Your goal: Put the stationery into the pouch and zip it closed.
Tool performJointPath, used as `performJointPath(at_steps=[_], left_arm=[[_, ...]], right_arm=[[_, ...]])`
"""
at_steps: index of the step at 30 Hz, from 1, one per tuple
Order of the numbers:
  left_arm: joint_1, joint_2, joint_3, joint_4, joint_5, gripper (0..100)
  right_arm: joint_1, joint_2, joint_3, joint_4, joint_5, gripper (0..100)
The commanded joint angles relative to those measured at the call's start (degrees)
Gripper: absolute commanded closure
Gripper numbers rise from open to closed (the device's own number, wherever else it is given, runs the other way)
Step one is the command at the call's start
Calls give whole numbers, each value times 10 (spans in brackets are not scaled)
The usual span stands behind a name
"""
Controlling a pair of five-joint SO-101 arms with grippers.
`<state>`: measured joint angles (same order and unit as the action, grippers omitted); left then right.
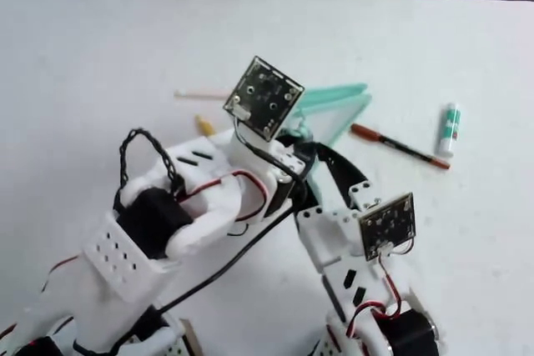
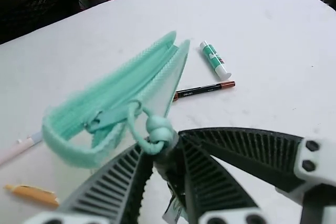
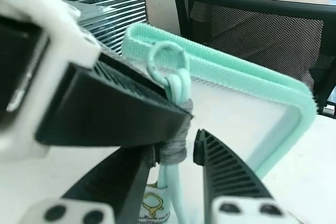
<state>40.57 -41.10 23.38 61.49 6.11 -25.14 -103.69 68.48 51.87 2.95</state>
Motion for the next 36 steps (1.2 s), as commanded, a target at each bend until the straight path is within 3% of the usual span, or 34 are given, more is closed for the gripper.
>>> performJointPath(at_steps=[1, 11, 36], left_arm=[[0, -16, 15, -34, 4, 937], [0, -17, 17, -35, 4, 938], [19, -18, 16, -25, 4, 937]], right_arm=[[3, 5, -23, -3, 4, 889], [-13, 5, -2, -31, 43, 892], [-12, 7, 3, -38, 44, 889]])
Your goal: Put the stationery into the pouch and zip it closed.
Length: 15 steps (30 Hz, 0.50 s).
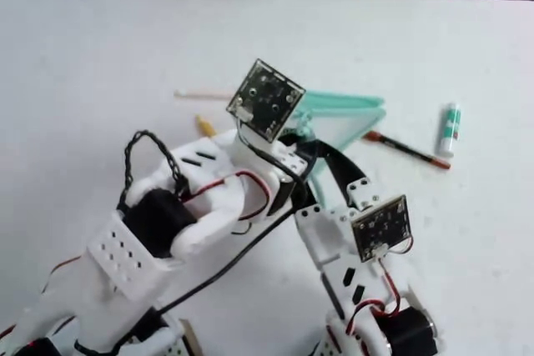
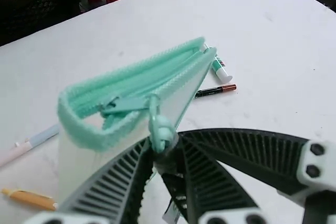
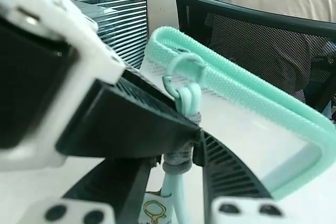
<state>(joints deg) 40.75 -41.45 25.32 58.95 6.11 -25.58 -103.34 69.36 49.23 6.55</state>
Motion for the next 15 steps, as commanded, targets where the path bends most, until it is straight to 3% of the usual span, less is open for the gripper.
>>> performJointPath(at_steps=[1, 15], left_arm=[[19, -15, -4, 1, 4, 937], [21, -15, -4, 4, 4, 936]], right_arm=[[-7, 4, -6, -12, 8, 889], [-5, 4, 0, -4, 8, 889]])
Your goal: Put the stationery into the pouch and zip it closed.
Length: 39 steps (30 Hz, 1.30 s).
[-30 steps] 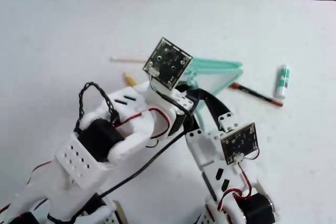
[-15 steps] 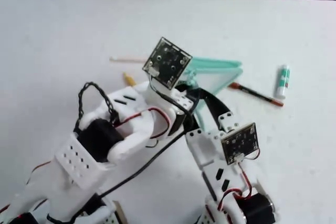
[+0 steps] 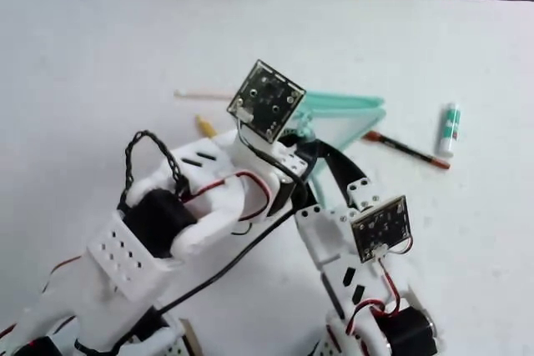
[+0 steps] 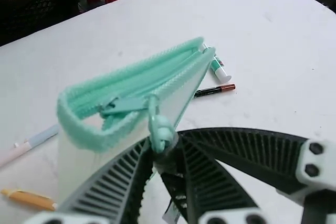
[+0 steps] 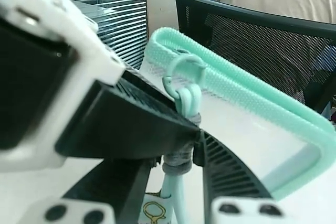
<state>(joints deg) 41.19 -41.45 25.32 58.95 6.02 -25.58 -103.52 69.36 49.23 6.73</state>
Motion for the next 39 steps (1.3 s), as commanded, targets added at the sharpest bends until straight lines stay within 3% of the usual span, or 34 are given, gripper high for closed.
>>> performJointPath(at_steps=[1, 6, 10, 18, 24, 29, 31, 34, 39], left_arm=[[16, -15, -4, 4, 4, 936], [16, -15, -7, 11, 4, 937], [16, -15, -39, 50, 4, 937], [11, -14, -43, 59, 4, 934], [-34, -15, -90, 122, 8, 745], [-60, -15, -198, 229, 2, 729], [-65, -15, -233, 261, -43, 729], [-79, -15, -261, 305, -167, 729], [-124, -15, -193, 304, -345, 729]], right_arm=[[-5, 6, 4, -4, 6, 889], [-5, 6, 11, -7, 8, 896], [-7, 6, 14, -9, 58, 984], [-4, 2, 9, -7, 57, 981], [27, 4, -10, -1, 58, 981], [40, 4, -6, 0, 55, 981], [39, 4, -6, 0, 55, 981], [39, 4, -6, 2, 54, 981], [40, 4, -6, 12, 54, 981]])
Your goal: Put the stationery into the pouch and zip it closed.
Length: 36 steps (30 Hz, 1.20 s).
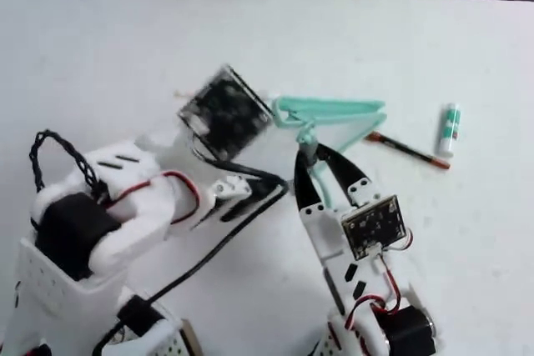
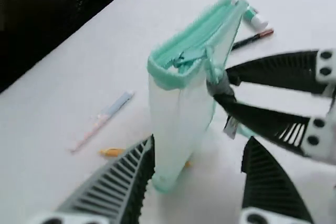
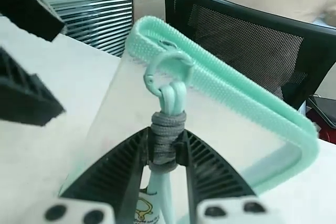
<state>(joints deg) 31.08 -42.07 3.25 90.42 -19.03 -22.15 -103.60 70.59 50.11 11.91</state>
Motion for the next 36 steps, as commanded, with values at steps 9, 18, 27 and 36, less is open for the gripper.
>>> performJointPath(at_steps=[9, 18, 27, 36], left_arm=[[-87, -9, 272, -316, -123, 698], [-48, -9, 344, -405, -122, 688], [-21, -9, 394, -466, -120, 778], [-19, -9, 394, -463, -120, 954]], right_arm=[[6, 5, -18, 15, 5, 981], [6, 5, -18, 14, 6, 981], [7, 5, -18, 13, 6, 981], [104, 4, -59, -5, 2, 981]])
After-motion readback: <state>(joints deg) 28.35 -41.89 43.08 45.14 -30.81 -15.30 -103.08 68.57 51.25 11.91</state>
